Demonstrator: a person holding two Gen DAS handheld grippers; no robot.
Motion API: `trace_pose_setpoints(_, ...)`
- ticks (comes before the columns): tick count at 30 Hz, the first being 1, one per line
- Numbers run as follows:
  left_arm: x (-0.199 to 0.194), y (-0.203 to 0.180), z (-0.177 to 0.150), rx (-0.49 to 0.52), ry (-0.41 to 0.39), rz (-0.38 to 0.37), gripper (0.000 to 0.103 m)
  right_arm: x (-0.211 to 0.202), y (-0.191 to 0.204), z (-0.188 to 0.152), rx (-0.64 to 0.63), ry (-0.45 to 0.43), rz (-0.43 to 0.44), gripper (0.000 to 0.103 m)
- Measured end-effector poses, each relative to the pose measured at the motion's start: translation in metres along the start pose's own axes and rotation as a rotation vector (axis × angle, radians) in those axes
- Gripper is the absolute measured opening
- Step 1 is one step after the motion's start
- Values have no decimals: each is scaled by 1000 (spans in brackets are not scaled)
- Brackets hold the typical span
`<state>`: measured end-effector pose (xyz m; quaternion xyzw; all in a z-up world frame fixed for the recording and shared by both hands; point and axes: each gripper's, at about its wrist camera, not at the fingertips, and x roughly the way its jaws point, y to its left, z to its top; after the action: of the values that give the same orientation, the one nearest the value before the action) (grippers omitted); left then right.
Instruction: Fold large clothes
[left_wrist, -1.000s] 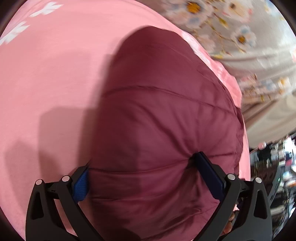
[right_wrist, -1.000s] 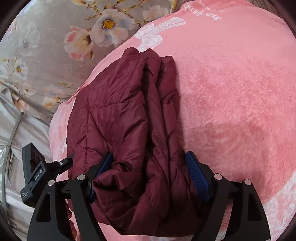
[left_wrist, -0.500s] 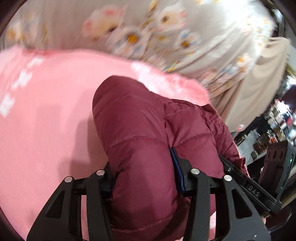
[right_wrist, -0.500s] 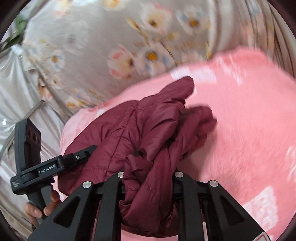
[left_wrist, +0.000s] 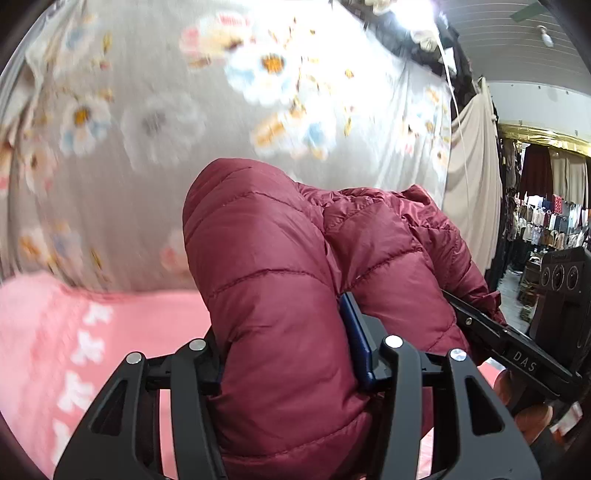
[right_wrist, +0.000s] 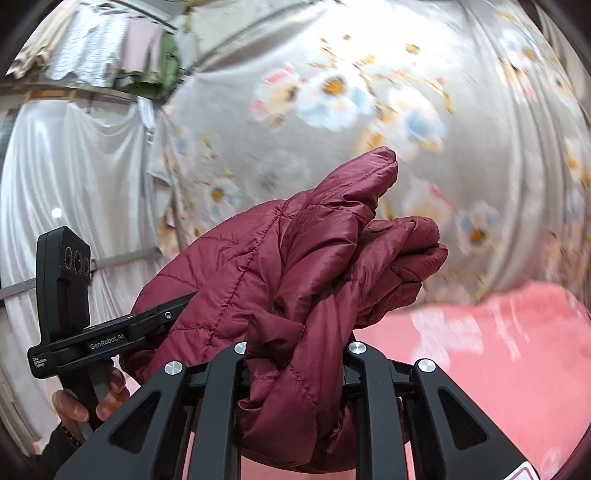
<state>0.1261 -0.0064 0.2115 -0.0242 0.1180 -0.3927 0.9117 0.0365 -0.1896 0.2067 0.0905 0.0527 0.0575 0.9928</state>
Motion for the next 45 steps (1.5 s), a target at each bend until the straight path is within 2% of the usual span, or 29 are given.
trace_pose_setpoints(5, -9, 45, 6, 32, -58, 36, 48, 50, 15, 2, -32, -29, 66, 18)
trace_pose_setpoints(11, 6, 102, -6, 30, -66, 77, 48, 115, 15, -19, -25, 0, 106, 18)
trace_pose_setpoints(18, 60, 168, -52, -14, -1, 104, 48, 196, 0, -73, 5, 105, 88, 18)
trace_pose_setpoints(23, 95, 198, -87, -47, 58, 116, 48, 238, -13, -114, 28, 187, 60, 18)
trace_pose_setpoints(30, 139, 234, -139, -84, 166, 134, 48, 279, -28, -168, 58, 305, 23, 18)
trace_pose_setpoints(35, 161, 247, -175, -107, 242, 134, 48, 296, -40, -205, 89, 396, 7, 18)
trace_pose_setpoints(40, 171, 252, -204, -97, 293, 169, 49, 305, -51, -235, 119, 489, 0, 20)
trace_pose_setpoints(42, 171, 254, -210, -104, 304, 184, 51, 306, -56, -241, 147, 531, 2, 24)
trace_pose_setpoints(45, 172, 258, -213, -140, 346, 214, 62, 305, -68, -246, 227, 577, 16, 30)
